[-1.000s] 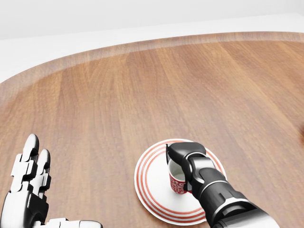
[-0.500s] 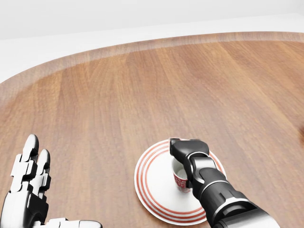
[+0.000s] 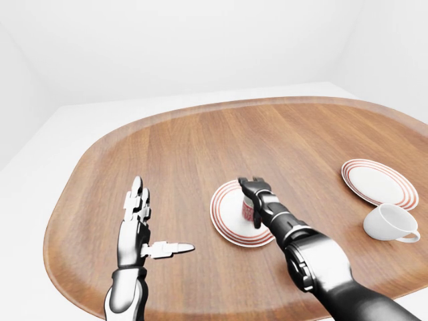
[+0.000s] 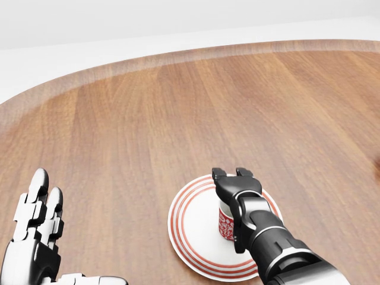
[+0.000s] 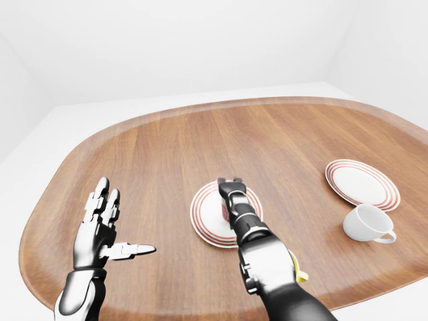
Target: Put the red mug on the left plate.
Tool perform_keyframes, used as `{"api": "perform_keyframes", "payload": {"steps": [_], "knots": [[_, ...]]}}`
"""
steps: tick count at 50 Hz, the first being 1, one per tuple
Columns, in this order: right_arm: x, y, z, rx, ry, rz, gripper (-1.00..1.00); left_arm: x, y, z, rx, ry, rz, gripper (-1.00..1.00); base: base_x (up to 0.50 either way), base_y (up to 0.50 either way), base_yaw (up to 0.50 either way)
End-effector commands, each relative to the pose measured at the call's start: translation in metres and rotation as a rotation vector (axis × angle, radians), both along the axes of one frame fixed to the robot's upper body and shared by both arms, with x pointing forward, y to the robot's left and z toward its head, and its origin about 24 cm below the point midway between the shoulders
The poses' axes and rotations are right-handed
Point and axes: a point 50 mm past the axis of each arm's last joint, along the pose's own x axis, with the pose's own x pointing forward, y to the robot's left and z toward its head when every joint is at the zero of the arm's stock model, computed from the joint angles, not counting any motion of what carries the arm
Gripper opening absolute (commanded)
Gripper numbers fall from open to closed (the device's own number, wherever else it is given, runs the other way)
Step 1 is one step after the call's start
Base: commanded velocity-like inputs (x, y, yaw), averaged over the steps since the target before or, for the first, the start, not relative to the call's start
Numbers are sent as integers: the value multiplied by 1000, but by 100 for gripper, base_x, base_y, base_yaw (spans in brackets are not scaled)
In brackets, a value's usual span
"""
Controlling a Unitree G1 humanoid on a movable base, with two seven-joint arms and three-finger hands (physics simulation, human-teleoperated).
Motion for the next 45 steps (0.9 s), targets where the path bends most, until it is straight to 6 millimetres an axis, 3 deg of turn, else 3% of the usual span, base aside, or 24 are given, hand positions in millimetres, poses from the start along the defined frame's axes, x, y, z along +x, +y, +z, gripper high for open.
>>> {"api": "perform_keyframes", "payload": {"steps": [1, 7, 10, 11, 12, 15, 16, 17, 18, 19, 25, 34, 41, 45], "knots": [[-2, -1, -3, 1, 22, -3, 100, -1, 0, 0, 0, 2, 0, 100, 0, 0, 0], [1, -3, 1, 3, 17, -9, 100, -1, 0, -1, -1, 4, 0, 100, 0, 0, 0], [9, -6, 13, 28, -6, -30, 100, -2, 1, -1, -1, 4, 1, 100, 0, 0, 0], [18, -5, 27, 59, -29, -15, 100, -2, 1, 0, -3, 3, 2, 100, 0, 0, 0], [18, -5, 28, 61, -31, -14, 100, -2, 1, 0, -3, 3, 2, 100, 0, 0, 0], [40, -7, 69, 133, -105, 6, 100, -1, 0, 0, -1, 2, 1, 100, 0, 0, 0], [40, -7, 69, 134, -107, 6, 100, -1, 0, 0, -1, 2, 1, 100, 0, 0, 0], [53, -10, 104, 181, -171, 28, 100, -1, 0, 0, 1, 2, -1, 100, 0, 0, 0], [53, -10, 105, 184, -176, 29, 100, -1, 0, 0, 2, 2, -2, 100, 0, 0, 0], [60, -14, 128, 210, -223, 38, 100, -2, 0, 0, 1, 1, -2, 100, 0, 0, 0], [67, -39, 175, 168, -307, -11, 100, -2, -1, 1, 3, -2, -3, 100, 0, 0, 0], [62, -61, 180, 141, -327, -65, 100, -2, -1, 3, 3, -9, -3, 100, 0, 0, 0], [56, -77, 172, 115, -324, -118, 100, -1, -3, 4, 9, -13, -7, 100, 0, 0, 0], [44, -92, 153, 142, -296, -140, 100, 0, -2, 4, 4, -15, -5, 100, 0, 0, 0]]}}
